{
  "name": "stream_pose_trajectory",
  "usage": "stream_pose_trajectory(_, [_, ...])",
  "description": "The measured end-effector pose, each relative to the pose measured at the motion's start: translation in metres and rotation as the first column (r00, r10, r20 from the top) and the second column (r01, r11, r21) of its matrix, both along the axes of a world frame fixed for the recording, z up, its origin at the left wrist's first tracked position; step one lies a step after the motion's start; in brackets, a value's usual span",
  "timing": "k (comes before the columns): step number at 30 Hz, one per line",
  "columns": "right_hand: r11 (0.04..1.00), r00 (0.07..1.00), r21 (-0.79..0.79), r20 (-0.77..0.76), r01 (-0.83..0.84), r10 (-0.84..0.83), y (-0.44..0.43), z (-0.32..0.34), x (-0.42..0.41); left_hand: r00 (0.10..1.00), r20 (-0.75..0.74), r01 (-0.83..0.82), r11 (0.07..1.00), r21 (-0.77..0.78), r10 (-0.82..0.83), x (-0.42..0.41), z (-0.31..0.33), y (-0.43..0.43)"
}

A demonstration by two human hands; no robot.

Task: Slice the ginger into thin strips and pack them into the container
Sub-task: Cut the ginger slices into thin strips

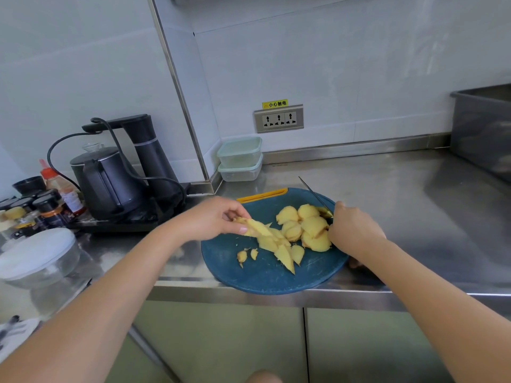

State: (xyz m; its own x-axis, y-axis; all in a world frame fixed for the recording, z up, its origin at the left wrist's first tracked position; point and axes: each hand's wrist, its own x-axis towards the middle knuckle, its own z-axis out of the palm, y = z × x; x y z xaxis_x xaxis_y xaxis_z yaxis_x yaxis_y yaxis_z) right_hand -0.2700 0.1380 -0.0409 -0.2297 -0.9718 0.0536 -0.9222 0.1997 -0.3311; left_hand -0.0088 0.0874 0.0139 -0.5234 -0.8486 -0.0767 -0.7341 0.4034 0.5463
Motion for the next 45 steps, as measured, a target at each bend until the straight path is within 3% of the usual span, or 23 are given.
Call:
stream_pose_trajectory(3, [1.000,1.000,0.005,0.004,0.003,-0.003,0.001,0.001,0.001,0.990,-0.139,0.029,0.986,0.167,-0.006,0.003,0.012,0.004])
stream_pose_trajectory(7, [1.000,1.000,0.006,0.004,0.007,-0.007,0.002,0.002,0.002,0.982,-0.044,0.184,0.907,0.380,-0.181,-0.019,0.010,0.015])
stream_pose_trajectory(12, [1.000,1.000,-0.004,0.017,0.019,-0.018,0.002,0.002,0.001,0.939,0.134,0.255,0.901,0.350,-0.318,-0.047,-0.006,0.017])
stream_pose_trajectory(16, [1.000,1.000,0.003,0.021,0.014,-0.014,0.002,0.001,0.001,0.916,0.175,0.280,0.887,0.368,-0.362,-0.047,-0.012,0.016])
stream_pose_trajectory(20, [1.000,0.999,0.009,0.030,0.012,-0.013,0.000,0.001,0.000,0.930,0.197,0.257,0.933,0.252,-0.310,-0.045,-0.012,0.022])
stream_pose_trajectory(24, [1.000,1.000,0.011,0.024,0.013,-0.014,0.001,0.000,0.000,0.942,0.269,0.215,0.976,-0.022,-0.201,-0.042,-0.020,0.040])
stream_pose_trajectory(27, [1.000,1.000,0.010,0.007,0.013,-0.013,0.001,0.000,0.002,0.965,0.211,0.200,0.962,-0.186,-0.159,-0.035,-0.034,0.055])
stream_pose_trajectory(31, [1.000,1.000,0.007,0.018,0.019,-0.019,0.000,0.000,0.002,0.986,0.064,0.167,0.953,-0.251,-0.156,-0.030,-0.052,0.068])
stream_pose_trajectory(35, [0.999,0.989,-0.020,0.140,0.045,-0.042,0.004,0.006,-0.011,0.998,-0.005,0.056,0.952,-0.301,-0.061,-0.028,-0.064,0.076])
stream_pose_trajectory(38, [0.997,0.963,-0.073,0.269,0.037,-0.016,0.025,0.020,-0.013,0.999,-0.044,-0.024,0.943,-0.332,0.009,-0.027,-0.072,0.081])
stream_pose_trajectory(42, [0.999,0.861,-0.004,0.508,-0.033,0.030,0.075,0.034,0.006,0.995,-0.088,-0.080,0.915,-0.396,0.049,-0.033,-0.076,0.090])
stream_pose_trajectory(45, [0.993,0.876,0.036,0.475,-0.110,0.080,0.105,0.027,0.025,0.993,-0.107,-0.083,0.898,-0.432,0.041,-0.037,-0.079,0.094])
